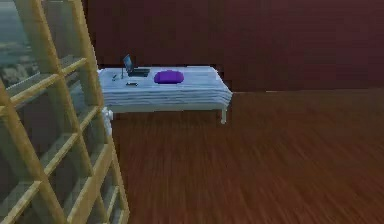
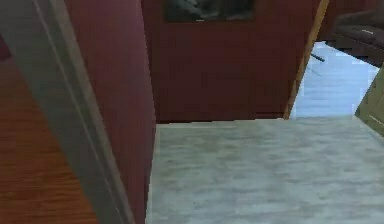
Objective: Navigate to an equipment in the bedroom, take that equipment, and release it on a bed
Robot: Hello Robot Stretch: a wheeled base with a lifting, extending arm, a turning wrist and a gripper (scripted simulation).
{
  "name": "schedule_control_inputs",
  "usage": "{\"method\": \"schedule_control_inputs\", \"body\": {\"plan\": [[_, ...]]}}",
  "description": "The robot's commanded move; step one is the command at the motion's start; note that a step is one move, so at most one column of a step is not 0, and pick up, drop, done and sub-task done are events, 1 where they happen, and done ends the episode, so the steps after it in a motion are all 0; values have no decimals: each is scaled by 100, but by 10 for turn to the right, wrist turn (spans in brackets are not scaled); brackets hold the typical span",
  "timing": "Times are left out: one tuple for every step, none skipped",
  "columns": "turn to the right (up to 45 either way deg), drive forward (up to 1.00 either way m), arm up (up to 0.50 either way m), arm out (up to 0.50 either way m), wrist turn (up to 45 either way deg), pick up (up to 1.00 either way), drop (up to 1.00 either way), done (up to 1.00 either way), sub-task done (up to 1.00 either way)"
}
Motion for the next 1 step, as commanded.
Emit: {"method": "schedule_control_inputs", "body": {"plan": [[60, 0, 0, 0, 0, 0, 0, 0, 0]]}}
